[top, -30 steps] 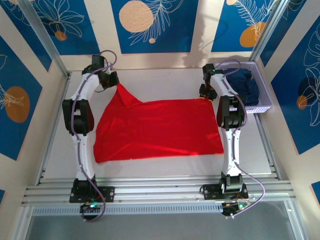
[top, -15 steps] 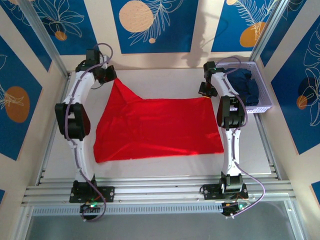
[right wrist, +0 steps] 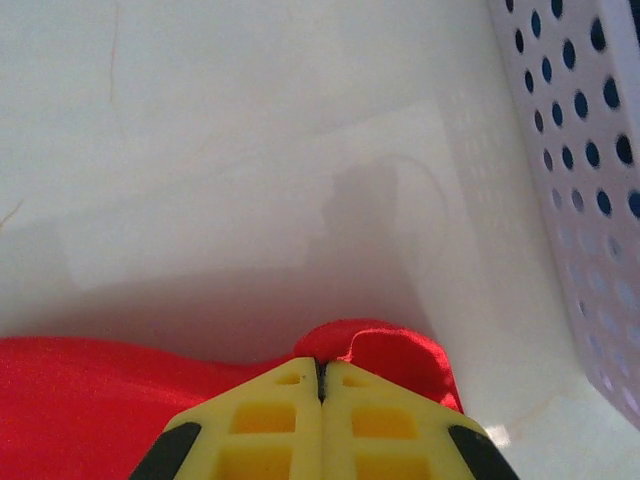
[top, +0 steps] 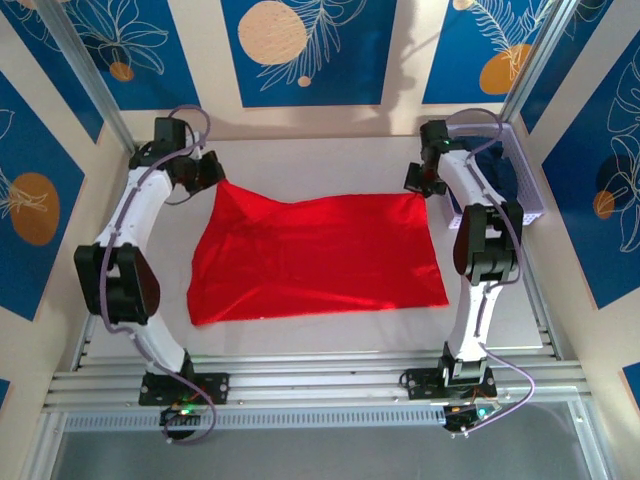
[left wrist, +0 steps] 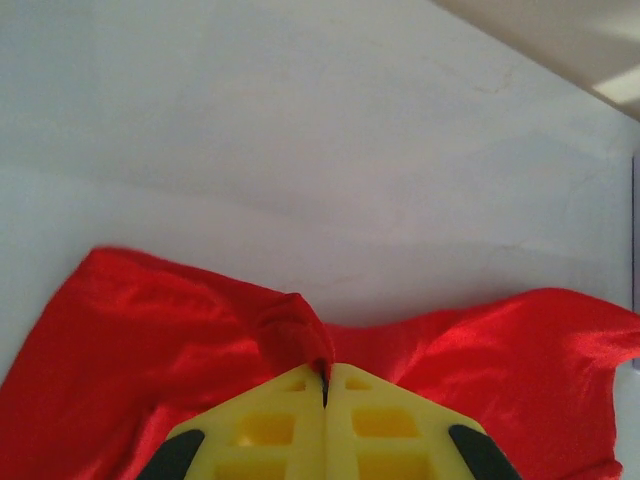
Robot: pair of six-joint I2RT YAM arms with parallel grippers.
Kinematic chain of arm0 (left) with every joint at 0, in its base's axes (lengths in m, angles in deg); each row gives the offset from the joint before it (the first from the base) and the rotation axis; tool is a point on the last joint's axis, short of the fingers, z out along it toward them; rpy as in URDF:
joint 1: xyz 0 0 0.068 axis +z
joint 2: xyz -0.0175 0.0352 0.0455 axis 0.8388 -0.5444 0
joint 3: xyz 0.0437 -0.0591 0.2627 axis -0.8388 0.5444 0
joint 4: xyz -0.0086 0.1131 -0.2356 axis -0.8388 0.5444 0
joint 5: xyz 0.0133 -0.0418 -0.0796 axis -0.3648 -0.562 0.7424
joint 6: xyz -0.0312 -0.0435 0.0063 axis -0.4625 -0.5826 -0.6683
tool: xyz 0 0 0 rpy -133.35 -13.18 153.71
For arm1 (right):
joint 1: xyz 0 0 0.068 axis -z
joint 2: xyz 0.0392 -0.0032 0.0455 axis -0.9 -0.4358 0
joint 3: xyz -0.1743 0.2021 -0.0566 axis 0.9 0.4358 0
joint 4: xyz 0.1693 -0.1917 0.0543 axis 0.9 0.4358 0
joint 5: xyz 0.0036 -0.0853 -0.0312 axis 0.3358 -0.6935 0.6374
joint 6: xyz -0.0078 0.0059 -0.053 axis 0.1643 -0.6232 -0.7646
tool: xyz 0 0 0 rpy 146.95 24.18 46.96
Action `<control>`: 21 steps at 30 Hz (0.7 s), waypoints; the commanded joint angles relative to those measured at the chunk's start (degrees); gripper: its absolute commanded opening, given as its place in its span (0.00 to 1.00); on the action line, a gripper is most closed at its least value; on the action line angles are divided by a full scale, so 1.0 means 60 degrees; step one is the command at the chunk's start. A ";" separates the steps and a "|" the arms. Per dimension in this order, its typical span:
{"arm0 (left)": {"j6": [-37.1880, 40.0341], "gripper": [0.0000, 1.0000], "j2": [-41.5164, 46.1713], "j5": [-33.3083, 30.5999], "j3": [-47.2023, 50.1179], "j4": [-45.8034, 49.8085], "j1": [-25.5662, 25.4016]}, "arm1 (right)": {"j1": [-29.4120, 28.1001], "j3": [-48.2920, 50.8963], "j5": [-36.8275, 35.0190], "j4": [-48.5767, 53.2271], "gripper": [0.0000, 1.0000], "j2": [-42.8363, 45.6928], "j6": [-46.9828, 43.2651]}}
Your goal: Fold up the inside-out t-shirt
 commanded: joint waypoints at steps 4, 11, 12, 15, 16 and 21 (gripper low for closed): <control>-0.0285 0.00 0.1597 0.0313 0.1116 0.0807 0.0087 | 0.0063 0.1190 0.0425 -0.0139 0.00 0.1171 -0.0273; -0.0461 0.00 0.2706 0.0912 0.2209 0.1337 0.0172 | 0.0061 0.2337 0.0317 -0.0227 0.00 0.2027 -0.0250; -0.0453 0.00 0.2796 0.0995 0.2316 0.1429 0.0187 | 0.0054 0.2444 0.0246 -0.0201 0.00 0.2097 -0.0269; -0.0449 0.00 0.3156 0.1098 0.2748 0.1621 0.0231 | 0.0057 0.2780 0.0041 -0.0146 0.00 0.2305 -0.0297; -0.0411 0.00 0.3263 0.1069 0.2869 0.1704 0.0241 | 0.0056 0.2872 0.0000 -0.0127 0.00 0.2355 -0.0312; -0.0187 0.00 0.3577 0.1011 0.3384 0.2066 0.0423 | 0.0055 0.3244 -0.0299 0.0076 0.00 0.2489 -0.0323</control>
